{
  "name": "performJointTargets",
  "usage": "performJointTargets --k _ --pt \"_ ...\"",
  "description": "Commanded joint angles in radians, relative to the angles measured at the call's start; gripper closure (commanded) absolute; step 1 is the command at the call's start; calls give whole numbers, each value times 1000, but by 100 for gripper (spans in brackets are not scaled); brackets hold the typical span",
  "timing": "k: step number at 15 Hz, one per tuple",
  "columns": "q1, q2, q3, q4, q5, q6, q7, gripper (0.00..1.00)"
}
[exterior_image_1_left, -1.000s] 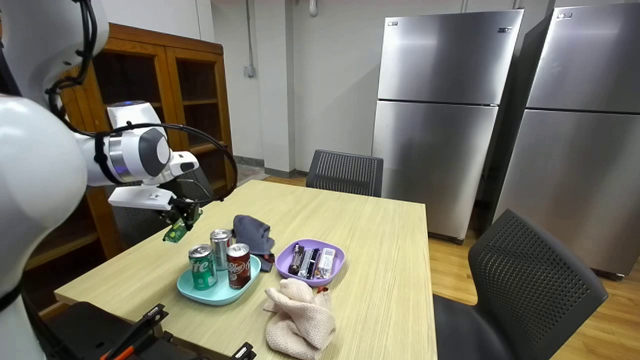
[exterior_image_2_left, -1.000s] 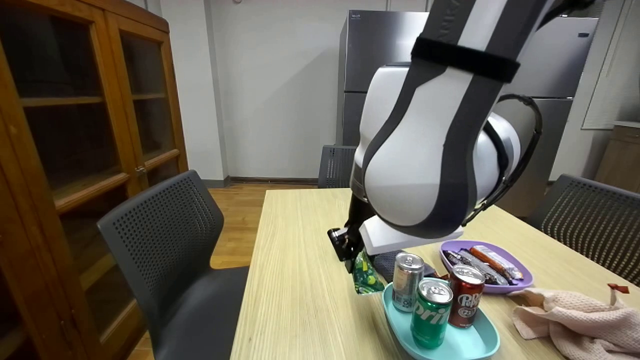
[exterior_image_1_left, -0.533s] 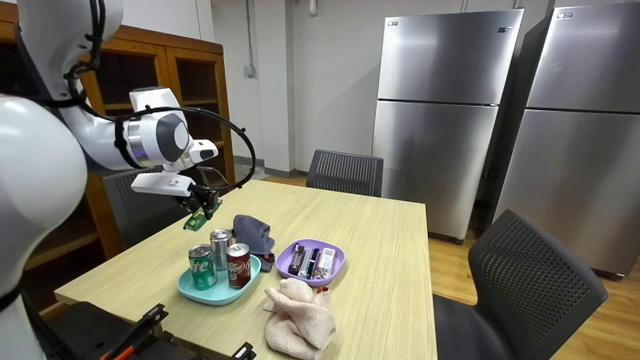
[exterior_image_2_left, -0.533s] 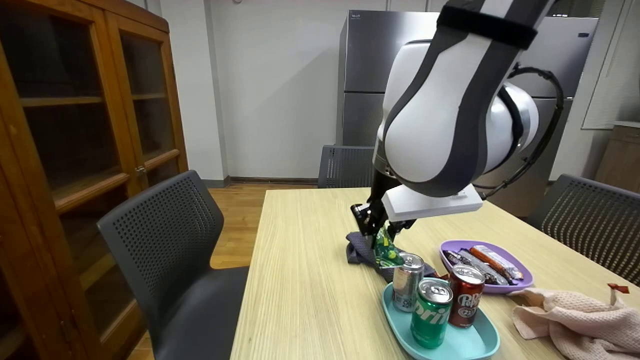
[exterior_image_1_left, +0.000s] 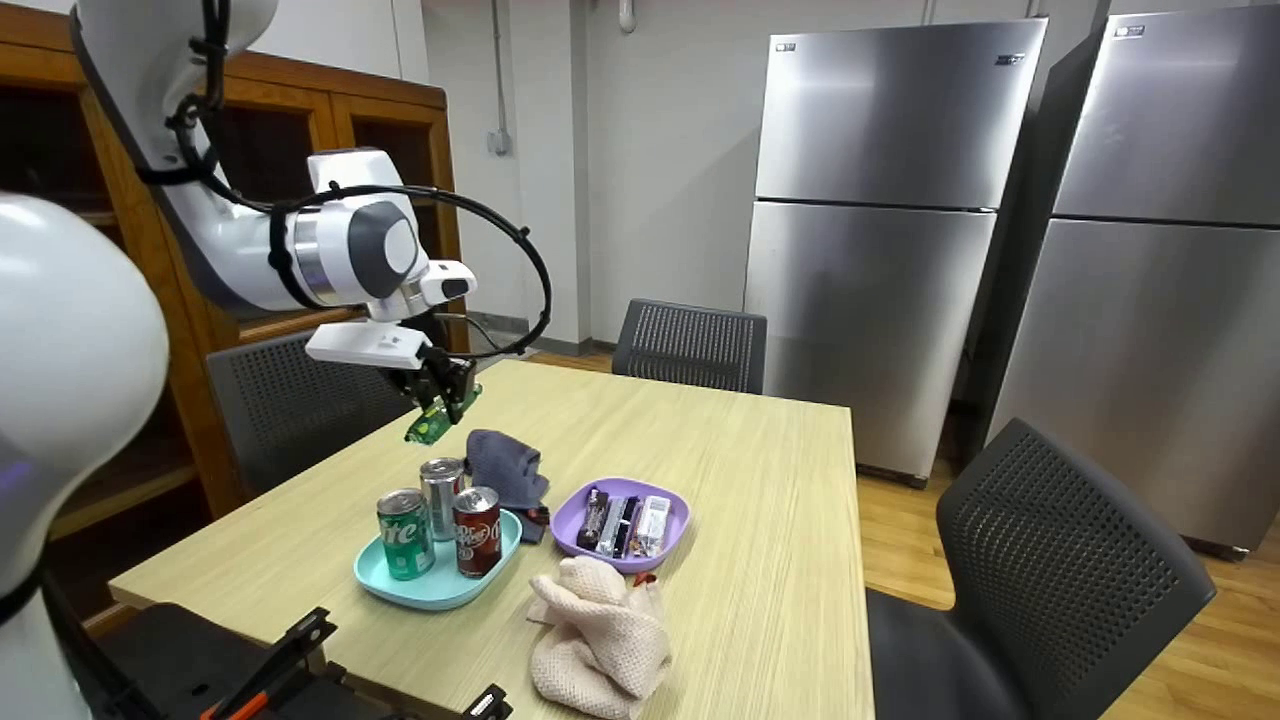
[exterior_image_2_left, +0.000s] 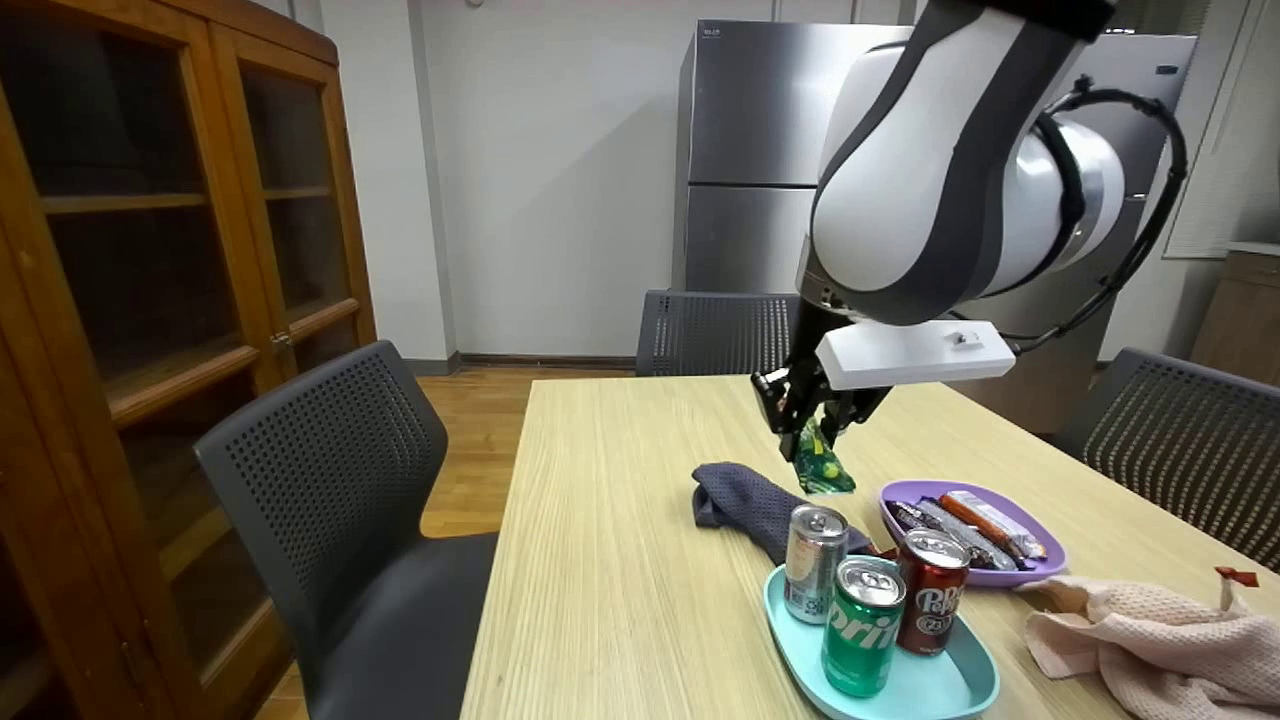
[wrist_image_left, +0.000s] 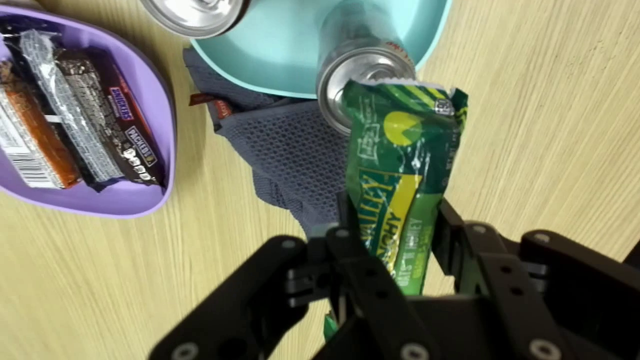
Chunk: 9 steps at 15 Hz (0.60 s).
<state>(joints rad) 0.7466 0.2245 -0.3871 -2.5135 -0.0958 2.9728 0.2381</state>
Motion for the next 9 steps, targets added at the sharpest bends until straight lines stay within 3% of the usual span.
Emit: performJointTargets --k 1,9 --pt "-169 -37 98 -5 -29 -30 -46 87" --pt "-565 41 333 37 35 -8 -228 87"
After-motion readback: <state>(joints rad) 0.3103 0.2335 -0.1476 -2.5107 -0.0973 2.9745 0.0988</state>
